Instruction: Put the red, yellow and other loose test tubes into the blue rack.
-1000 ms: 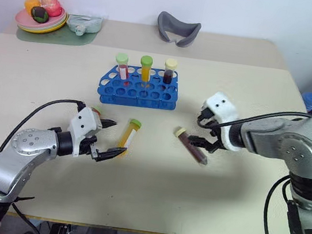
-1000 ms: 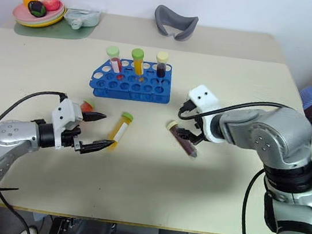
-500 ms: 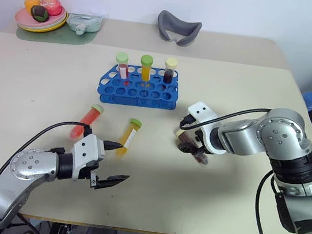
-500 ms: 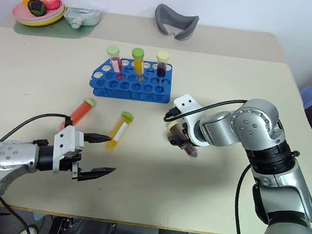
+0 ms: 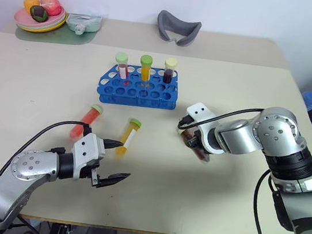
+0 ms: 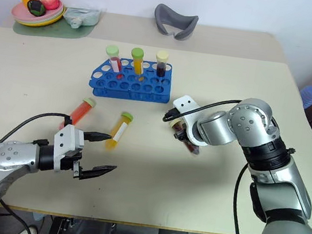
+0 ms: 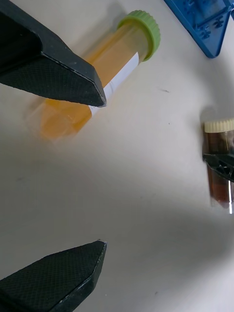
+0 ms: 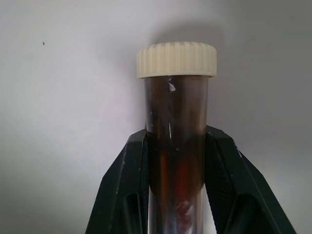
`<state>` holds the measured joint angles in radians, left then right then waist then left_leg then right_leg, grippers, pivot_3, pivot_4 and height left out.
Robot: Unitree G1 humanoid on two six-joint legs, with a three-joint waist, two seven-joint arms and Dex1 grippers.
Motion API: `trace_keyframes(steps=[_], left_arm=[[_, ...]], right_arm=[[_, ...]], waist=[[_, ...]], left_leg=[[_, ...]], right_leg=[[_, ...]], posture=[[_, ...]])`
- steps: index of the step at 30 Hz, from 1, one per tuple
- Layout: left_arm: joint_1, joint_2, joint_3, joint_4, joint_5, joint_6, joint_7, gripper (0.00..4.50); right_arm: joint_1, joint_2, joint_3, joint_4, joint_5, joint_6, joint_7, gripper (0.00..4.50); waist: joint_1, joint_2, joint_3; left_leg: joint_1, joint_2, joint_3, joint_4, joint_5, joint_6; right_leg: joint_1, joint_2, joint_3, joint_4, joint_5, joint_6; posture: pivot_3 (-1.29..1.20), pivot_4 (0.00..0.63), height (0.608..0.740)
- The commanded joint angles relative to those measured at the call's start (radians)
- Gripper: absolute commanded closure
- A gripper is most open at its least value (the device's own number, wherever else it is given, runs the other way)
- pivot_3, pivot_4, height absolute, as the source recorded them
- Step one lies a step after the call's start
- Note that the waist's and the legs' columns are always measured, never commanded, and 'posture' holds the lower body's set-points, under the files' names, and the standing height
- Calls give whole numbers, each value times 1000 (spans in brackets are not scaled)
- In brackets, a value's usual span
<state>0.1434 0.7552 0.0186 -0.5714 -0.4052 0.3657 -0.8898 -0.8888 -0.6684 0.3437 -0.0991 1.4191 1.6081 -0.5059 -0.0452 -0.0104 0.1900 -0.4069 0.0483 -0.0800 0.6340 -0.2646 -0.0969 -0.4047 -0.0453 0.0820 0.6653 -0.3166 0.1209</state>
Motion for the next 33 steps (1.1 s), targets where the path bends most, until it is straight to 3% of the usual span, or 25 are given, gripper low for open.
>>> trace_keyframes(steps=[1, 4, 7, 9, 14, 18, 26, 33], left_arm=[[-5, 3, 28, -13, -13, -10, 0, 0], [2, -6, 59, -4, -25, -5, 16, 0], [6, -34, 127, 24, -46, -5, 57, 0], [-16, -98, 193, 66, -71, 0, 139, 0], [-100, -280, 243, 165, -20, -110, 317, 0], [-136, -343, 227, 191, 13, -152, 374, 0], [-181, -393, 172, 137, 23, -144, 439, 0], [-182, -396, 143, 64, -10, -68, 460, 0]], right_arm=[[-36, 10, -32, -44, -4, 6, 6, 3342], [-49, 25, -81, -134, -72, -16, 71, 3342], [-41, -16, -98, -305, -240, -227, 271, 3342], [-10, 17, -131, -324, -379, -445, 380, 3342], [57, 220, -68, -184, -766, -915, 470, 3342], [121, 388, -61, -11, -963, -1212, 499, 3342], [186, 549, -105, 247, -1142, -1514, 596, 3342], [181, 613, -165, 385, -1196, -1622, 649, 3342]], waist=[[0, 0, 0], [-1, 0, 0], [0, 1, 0], [0, 1, 0], [-1, -1, -1], [0, -1, -1], [-2, -1, -1], [-6, 0, -1]], left_leg=[[0, 0, 0, 0, 0, 0], [0, 0, 0, 0, 0, 0], [-1, 0, 0, 0, 0, 0], [-1, 0, -1, 0, 0, 0], [-1, 0, -1, 2, 0, 0], [-1, 0, -1, 3, 0, 0], [-1, 0, -1, 3, 1, -2], [0, 0, -1, 3, 1, -2]], right_leg=[[0, 0, 0, 0, 0, 0], [-1, 0, 0, 0, 0, 0], [-2, 0, 0, 0, 0, 0], [-1, 0, -1, 0, 0, 0], [0, 0, -1, 1, 0, 0], [0, 0, -1, 2, 0, 0], [-1, 0, -1, 3, 0, 0], [-1, 0, -1, 4, 0, 0]], posture=[[0, 150, 740], [0, 150, 740], [0, 150, 740], [0, 150, 740], [0, 150, 740], [0, 150, 740], [0, 150, 740], [0, 150, 740]])
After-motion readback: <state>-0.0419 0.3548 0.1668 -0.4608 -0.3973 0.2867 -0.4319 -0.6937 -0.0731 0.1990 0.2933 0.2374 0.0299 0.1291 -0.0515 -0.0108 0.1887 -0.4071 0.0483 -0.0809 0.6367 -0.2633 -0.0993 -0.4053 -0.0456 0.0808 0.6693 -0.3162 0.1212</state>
